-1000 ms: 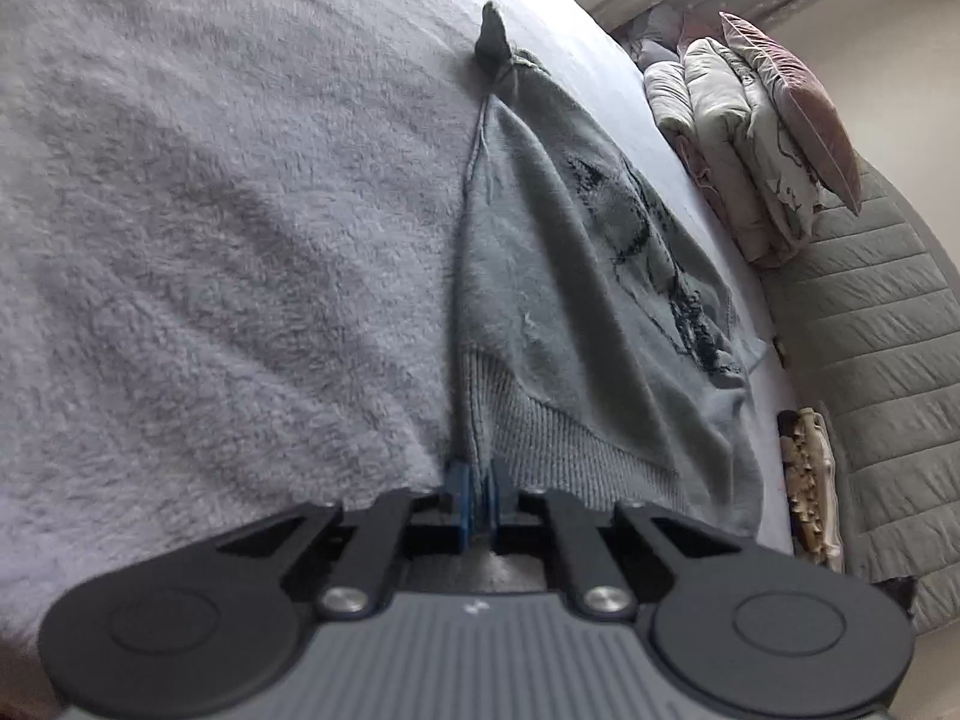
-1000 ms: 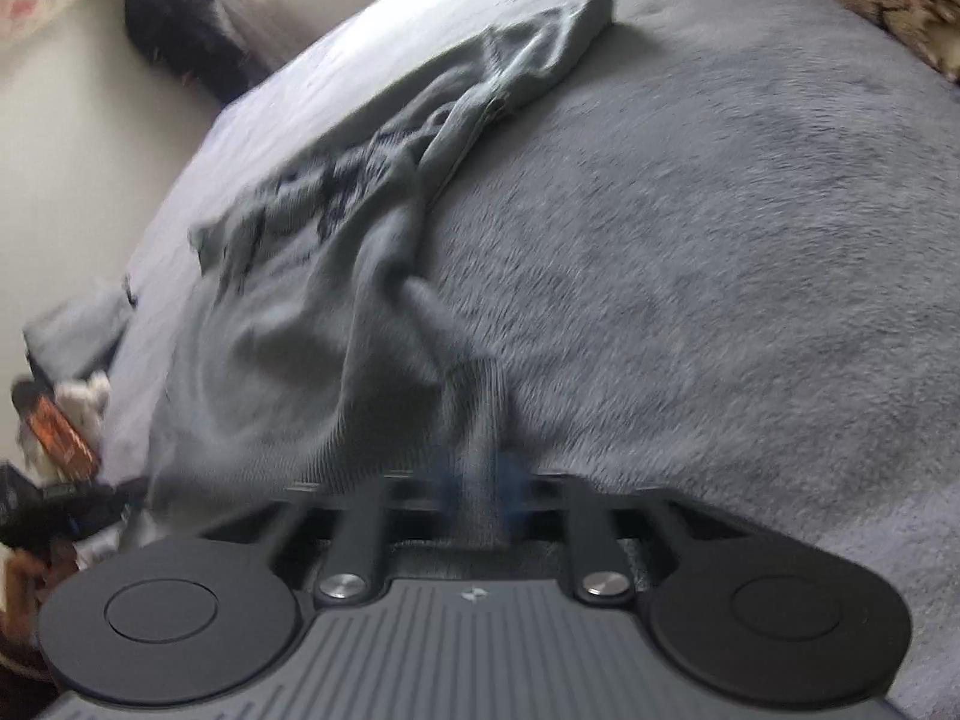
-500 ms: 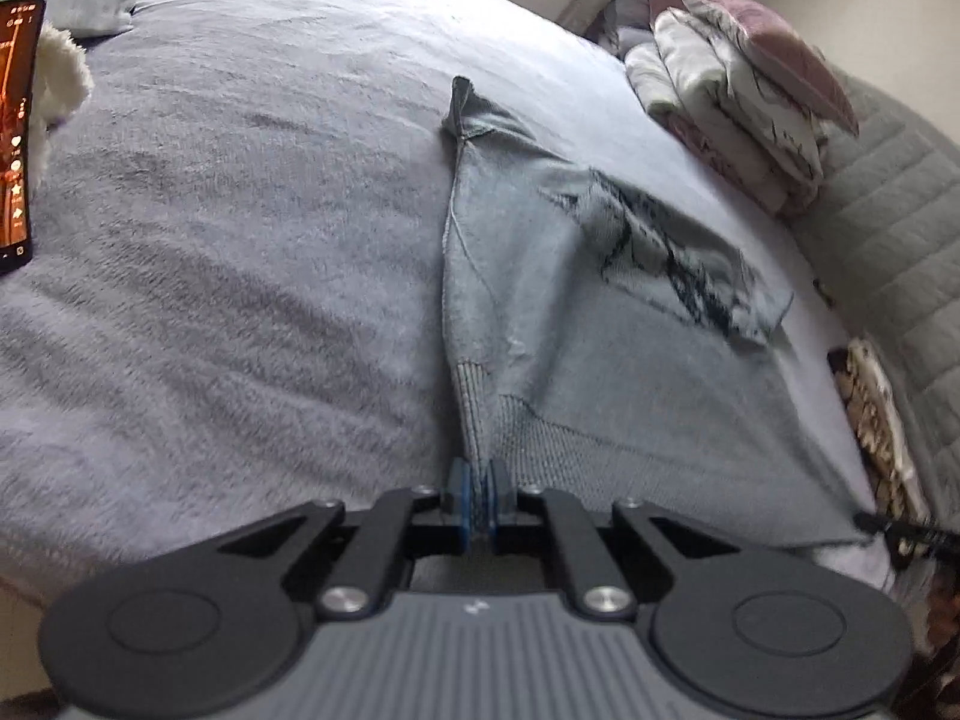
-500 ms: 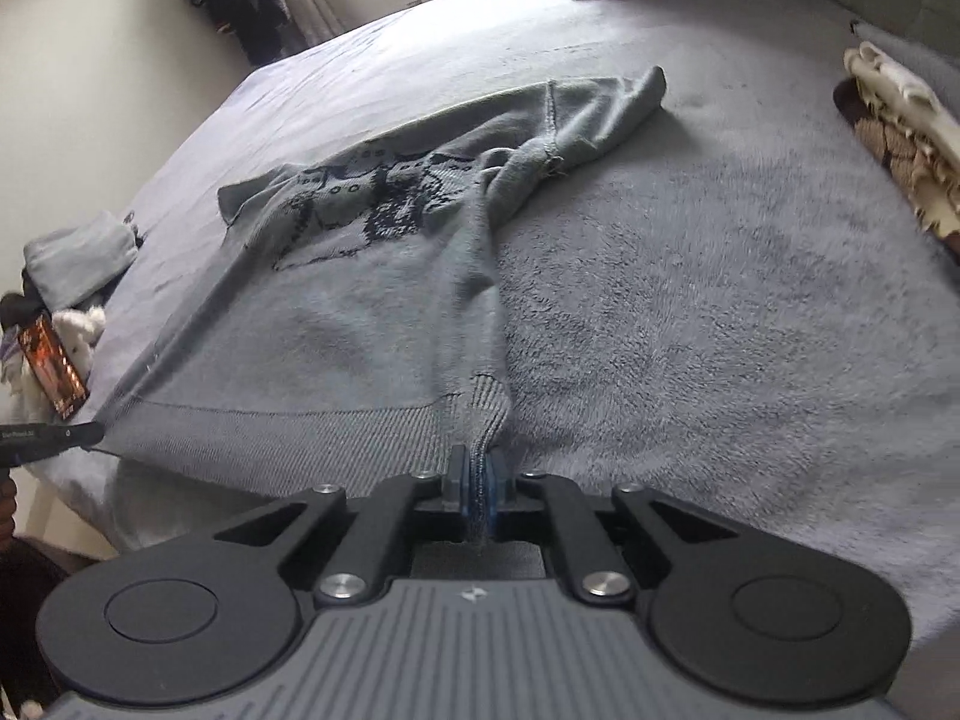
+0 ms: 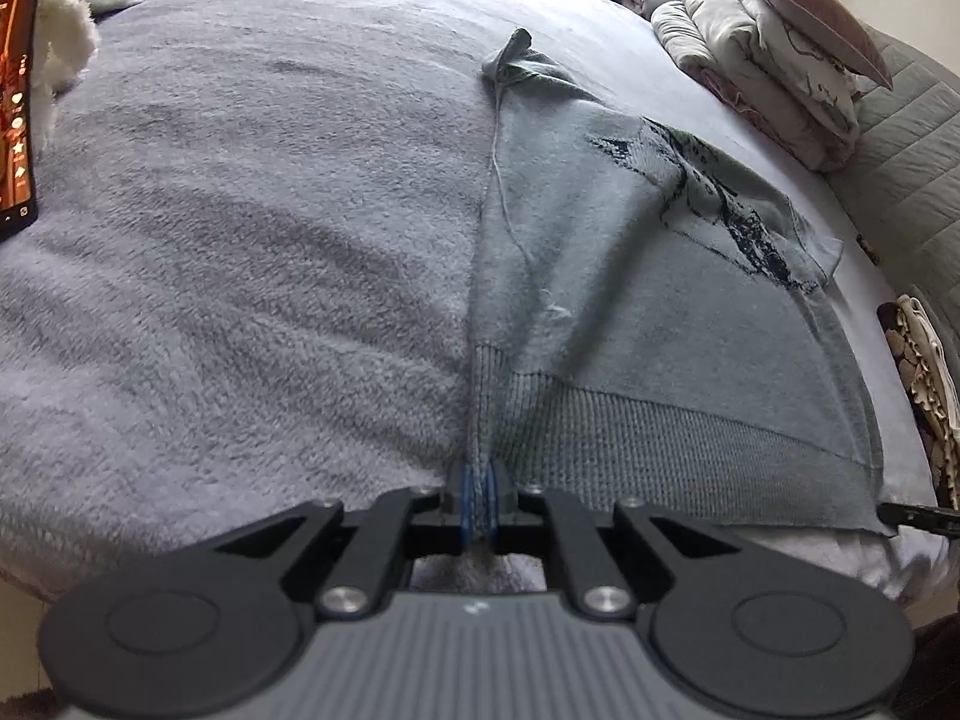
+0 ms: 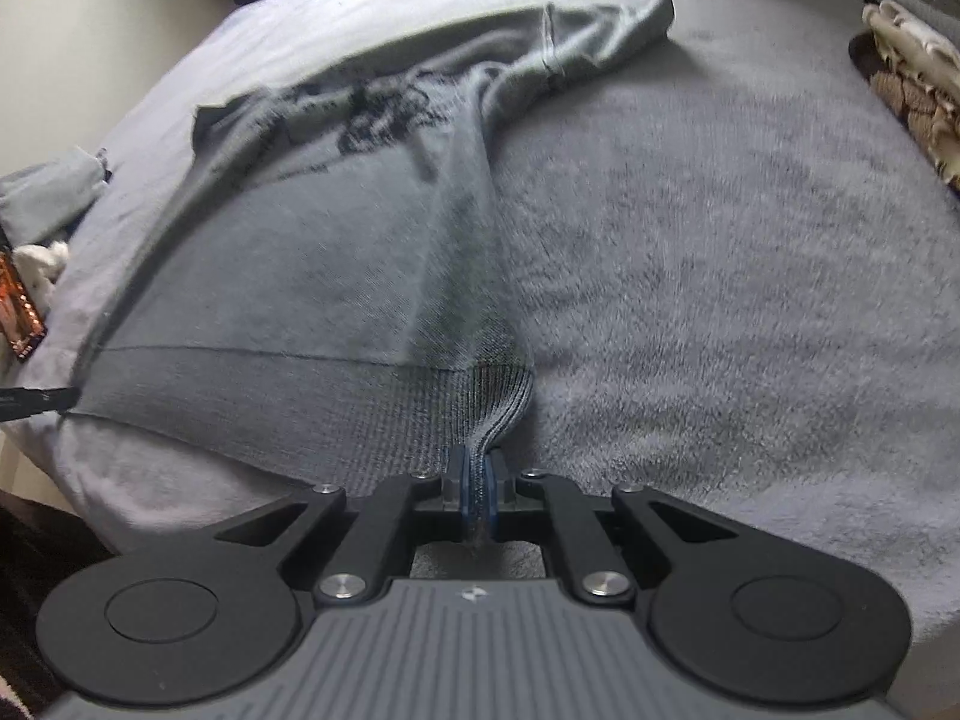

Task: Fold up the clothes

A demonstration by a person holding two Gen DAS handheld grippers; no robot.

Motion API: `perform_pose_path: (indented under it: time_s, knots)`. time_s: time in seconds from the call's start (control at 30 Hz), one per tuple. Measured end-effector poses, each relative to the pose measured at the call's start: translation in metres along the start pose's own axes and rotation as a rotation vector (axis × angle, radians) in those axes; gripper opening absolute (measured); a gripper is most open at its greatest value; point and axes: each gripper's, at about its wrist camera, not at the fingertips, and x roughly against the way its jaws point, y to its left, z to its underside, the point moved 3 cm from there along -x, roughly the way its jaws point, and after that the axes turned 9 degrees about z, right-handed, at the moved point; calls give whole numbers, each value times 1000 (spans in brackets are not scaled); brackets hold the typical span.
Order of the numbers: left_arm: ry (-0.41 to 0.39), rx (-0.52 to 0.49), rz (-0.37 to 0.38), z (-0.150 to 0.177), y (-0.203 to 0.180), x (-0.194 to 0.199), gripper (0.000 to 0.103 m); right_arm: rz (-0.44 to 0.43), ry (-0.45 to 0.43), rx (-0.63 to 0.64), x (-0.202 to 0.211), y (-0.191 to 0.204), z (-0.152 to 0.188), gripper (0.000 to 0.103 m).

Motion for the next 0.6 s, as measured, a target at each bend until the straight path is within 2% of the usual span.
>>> perform_pose_path:
  time_s: [0.07, 0.13, 0.2, 0.23, 0.27, 0.37, 0.6]
  knots:
    - [1, 9, 11, -1, 0, 2, 12, -1, 9, -1, 1, 1, -2, 9]
    - [0, 14, 25, -2, -2, 4, 20, -6, 8, -12, 3, 0, -6, 10]
    - [-11, 7, 38, -7, -8, 4, 35, -15, -5, -35, 8, -3, -11, 11]
    - [-17, 2, 44, -10, -11, 4, 38, -19, -15, -52, 10, -6, -15, 16]
    - [-23, -4, 50, -12, -15, 3, 39, -23, -26, -68, 12, -8, -20, 21]
    - [-42, -19, 69, -20, -25, 2, 41, -10, -59, -103, 13, -13, -36, 25]
    - [-80, -58, 112, -38, -50, -4, 45, -23, -91, -189, 2, -20, -78, 28]
